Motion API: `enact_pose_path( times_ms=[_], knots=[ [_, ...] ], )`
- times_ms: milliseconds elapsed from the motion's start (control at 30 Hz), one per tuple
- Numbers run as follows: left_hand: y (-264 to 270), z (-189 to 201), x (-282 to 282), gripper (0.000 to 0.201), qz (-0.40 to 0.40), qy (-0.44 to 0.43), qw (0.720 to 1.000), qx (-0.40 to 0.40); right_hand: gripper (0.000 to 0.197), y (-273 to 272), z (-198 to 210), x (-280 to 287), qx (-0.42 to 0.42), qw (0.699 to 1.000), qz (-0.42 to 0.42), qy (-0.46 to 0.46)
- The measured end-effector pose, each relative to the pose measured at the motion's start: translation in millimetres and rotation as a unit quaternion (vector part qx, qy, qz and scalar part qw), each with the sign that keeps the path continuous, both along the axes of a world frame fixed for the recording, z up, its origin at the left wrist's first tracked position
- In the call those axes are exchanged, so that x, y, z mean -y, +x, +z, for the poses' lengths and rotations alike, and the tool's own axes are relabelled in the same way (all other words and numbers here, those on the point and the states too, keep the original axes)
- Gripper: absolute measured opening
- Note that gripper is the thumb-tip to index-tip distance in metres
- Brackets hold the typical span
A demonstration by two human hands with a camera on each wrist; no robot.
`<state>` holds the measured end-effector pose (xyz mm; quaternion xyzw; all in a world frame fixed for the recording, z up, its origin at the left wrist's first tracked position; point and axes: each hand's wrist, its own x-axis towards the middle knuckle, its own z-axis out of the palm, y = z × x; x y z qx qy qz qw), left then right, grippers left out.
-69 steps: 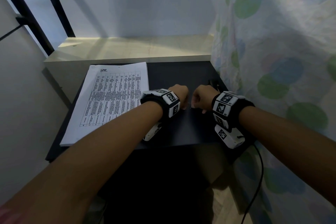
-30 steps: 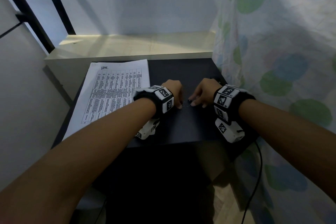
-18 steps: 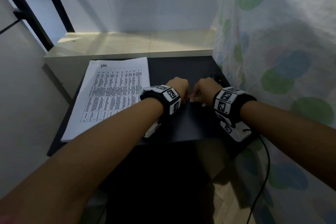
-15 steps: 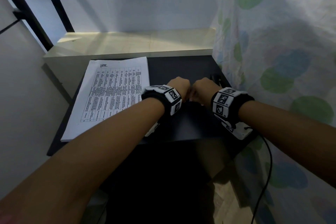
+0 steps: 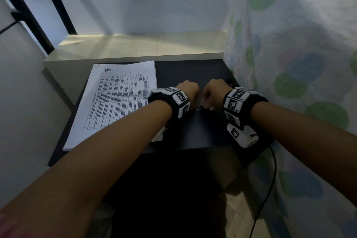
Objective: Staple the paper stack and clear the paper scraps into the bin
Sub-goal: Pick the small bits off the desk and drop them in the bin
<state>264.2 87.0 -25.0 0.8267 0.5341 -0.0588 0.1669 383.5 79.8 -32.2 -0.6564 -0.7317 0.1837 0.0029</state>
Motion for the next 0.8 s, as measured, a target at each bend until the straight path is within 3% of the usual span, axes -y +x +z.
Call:
enact_pose_path(
  times_ms=[233, 467, 800],
  knots=[
    [-15, -4, -3, 0.024, 0.017, -0.019, 0.996, 0.083, 0.015, -4, 3, 4, -0.016, 0.999, 0.036, -0.014],
    [-16, -6, -3, 0.035, -0.019, -0.044, 0.997, 0.052, 0.017, -5, 3, 3, 0.012, 0.997, 0.068, -0.032],
    [-15, -8, -3, 0.022, -0.007, -0.051, 0.997, 0.056, 0.01, -9, 1, 1, 0.026, 0.996, 0.056, -0.057]
  ],
)
